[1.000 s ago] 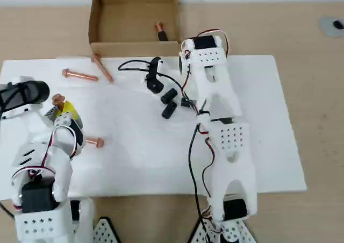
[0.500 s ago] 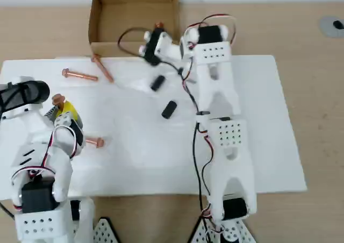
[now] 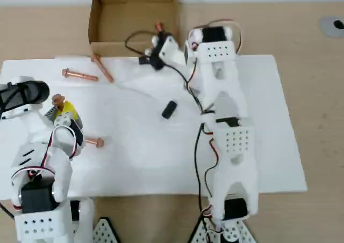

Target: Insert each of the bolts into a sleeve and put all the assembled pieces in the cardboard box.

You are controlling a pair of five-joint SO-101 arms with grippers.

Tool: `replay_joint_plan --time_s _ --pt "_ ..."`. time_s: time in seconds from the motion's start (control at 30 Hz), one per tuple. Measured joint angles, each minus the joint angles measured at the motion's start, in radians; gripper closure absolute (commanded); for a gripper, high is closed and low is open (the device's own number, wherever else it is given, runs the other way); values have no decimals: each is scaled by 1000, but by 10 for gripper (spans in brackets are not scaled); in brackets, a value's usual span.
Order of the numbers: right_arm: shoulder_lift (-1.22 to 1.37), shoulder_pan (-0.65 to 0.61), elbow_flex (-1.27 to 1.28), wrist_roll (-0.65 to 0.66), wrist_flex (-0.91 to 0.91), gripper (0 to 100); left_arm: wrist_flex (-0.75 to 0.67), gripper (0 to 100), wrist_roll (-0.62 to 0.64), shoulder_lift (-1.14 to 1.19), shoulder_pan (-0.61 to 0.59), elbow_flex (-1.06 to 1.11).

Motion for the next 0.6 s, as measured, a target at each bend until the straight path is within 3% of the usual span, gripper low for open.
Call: replay_joint_plan --time_s 0.37,0.6 --pt "-8 -20 133 46 0 621 72 992 0 0 0 0" --pt "-8 -26 133 49 0 594 72 991 0 0 0 0"
